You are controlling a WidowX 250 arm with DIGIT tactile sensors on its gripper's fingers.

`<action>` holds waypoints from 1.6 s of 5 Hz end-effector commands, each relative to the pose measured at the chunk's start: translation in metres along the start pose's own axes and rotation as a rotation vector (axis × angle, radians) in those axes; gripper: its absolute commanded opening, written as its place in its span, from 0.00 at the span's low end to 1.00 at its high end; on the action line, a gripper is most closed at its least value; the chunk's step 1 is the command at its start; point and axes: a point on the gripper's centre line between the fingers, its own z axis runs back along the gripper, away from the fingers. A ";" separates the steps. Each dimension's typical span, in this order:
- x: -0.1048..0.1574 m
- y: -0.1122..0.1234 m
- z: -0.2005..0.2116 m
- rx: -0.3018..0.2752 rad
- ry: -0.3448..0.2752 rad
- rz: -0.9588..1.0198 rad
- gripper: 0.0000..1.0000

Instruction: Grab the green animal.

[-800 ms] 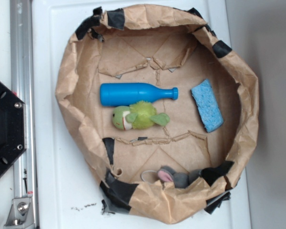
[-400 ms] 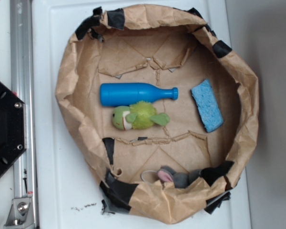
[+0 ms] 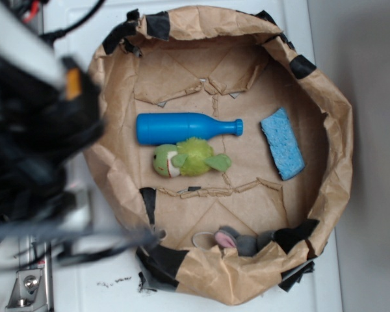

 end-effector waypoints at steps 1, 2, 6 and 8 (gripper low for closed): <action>0.038 0.025 -0.073 0.024 -0.065 0.319 1.00; 0.028 0.024 -0.097 0.044 -0.035 0.485 1.00; 0.038 0.019 -0.117 0.171 0.005 0.410 1.00; 0.038 0.019 -0.117 0.171 0.005 0.410 1.00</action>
